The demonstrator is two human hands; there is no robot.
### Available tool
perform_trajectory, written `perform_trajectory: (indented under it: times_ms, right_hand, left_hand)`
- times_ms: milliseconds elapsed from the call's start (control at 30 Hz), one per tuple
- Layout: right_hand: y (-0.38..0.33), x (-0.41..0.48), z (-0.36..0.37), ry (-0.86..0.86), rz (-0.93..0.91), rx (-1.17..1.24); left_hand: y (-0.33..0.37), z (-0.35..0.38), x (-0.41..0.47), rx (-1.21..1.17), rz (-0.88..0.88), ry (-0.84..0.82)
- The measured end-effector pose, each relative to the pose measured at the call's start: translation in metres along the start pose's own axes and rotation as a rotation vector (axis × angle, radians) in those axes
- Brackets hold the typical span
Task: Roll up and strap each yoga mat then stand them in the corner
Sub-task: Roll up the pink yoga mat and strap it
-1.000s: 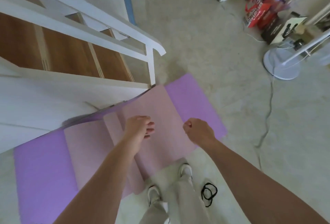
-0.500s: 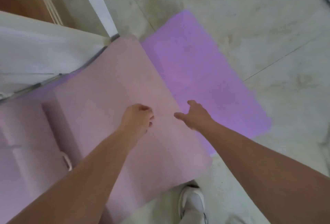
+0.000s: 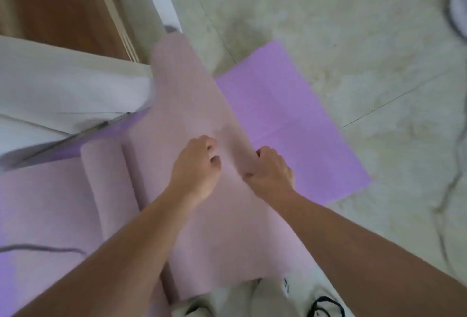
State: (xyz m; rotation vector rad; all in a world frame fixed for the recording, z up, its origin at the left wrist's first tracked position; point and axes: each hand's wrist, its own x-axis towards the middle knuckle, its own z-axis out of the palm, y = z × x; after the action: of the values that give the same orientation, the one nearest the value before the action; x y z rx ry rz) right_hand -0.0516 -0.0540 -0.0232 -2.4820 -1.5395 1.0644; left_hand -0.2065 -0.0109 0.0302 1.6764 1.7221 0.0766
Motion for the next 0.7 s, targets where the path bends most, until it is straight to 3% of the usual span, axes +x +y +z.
perform_trajectory:
  times_ms: [67, 133, 200, 300, 400, 533, 600, 700]
  right_hand:
    - [-0.027, -0.045, -0.045, 0.097, -0.113, -0.097]
    - [-0.058, -0.098, -0.098, 0.236, -0.240, -0.256]
    - [-0.089, -0.151, -0.149, 0.347, -0.349, -0.347]
    - [-0.133, -0.227, -0.220, 0.492, -0.462, -0.456]
    - [-0.169, -0.302, -0.272, 0.656, -0.541, -0.543]
    - [-0.206, -0.389, -0.314, 0.787, -0.546, -0.600]
    - [-0.215, -0.431, -0.326, 0.761, -0.546, -0.607]
    - [-0.228, -0.492, -0.350, 0.554, -0.488, -0.529]
  left_hand:
    - [0.033, -0.058, -0.021, 0.238, 0.277, 0.113]
    - [0.073, -0.131, -0.050, 0.500, 0.519, 0.123]
    - [0.115, -0.208, -0.083, 0.756, 0.564, -0.037]
    - [0.164, -0.310, -0.134, 0.964, 0.482, -0.210]
    - [0.184, -0.389, -0.194, 0.939, 0.389, -0.312]
    - [0.183, -0.457, -0.281, 0.704, 0.256, -0.375]
    - [0.177, -0.475, -0.317, 0.612, 0.310, -0.327]
    - [0.168, -0.481, -0.363, 0.645, 0.451, -0.130]
